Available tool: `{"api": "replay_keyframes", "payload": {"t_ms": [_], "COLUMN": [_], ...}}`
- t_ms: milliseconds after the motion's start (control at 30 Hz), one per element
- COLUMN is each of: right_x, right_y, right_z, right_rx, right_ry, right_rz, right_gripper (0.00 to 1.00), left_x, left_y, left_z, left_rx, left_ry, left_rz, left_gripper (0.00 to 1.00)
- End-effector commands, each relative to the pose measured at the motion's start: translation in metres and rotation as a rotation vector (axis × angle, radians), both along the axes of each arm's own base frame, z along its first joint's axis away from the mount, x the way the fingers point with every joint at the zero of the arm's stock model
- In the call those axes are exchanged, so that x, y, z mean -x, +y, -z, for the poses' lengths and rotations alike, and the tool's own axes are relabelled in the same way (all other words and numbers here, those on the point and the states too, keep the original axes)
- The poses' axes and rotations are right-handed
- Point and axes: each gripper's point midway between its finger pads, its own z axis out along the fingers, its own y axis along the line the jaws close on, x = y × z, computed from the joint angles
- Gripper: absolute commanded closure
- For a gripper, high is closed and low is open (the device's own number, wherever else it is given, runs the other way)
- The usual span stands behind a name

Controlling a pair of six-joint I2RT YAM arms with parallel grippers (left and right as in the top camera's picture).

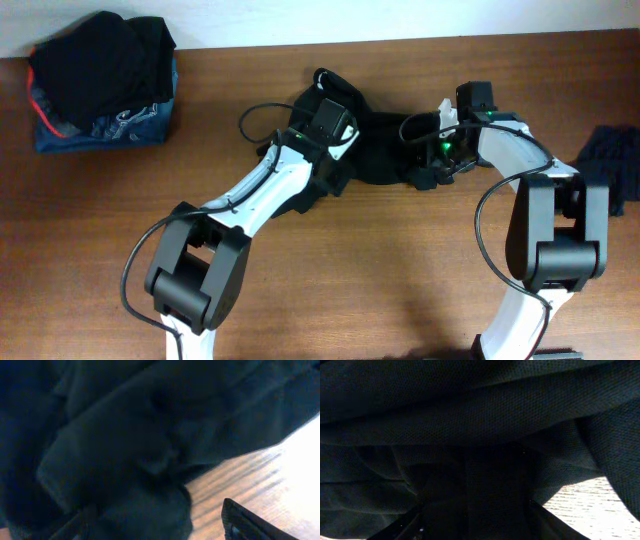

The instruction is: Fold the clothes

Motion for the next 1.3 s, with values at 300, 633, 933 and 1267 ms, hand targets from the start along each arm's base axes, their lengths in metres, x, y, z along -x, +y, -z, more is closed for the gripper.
{"api": "replay_keyframes", "payload": {"t_ms": [300, 633, 933, 1267], "right_x": [-0.002, -0.001, 0.003, 0.039], "right_y": [-0.002, -0.002, -0.002, -0.001], "right_z": [-0.001, -0.001, -0.033, -0.063], "right_rx": [0.009, 0.010, 0.007, -0.001], "right_ry": [0.003, 0.005, 0.031, 0.212], "right_rz": [-0.001, -0.001, 0.002, 0.008], "right_gripper": [0.39, 0.39, 0.59, 0.92], "left_x": [-0.003, -0.001, 0.016, 0.071], "left_y": [0.010, 0.017, 0.023, 0.017], "left_z": [0.023, 0.019, -0.011, -0.031], "left_rx": [-0.063, -0.103, -0.157, -0.148], "left_ry": [0.015, 0.024, 0.121, 0.355], "left_rz": [-0.062, -0.071, -0.058, 0.002], "left_gripper": [0.27, 0.91, 0.99, 0.99]}}
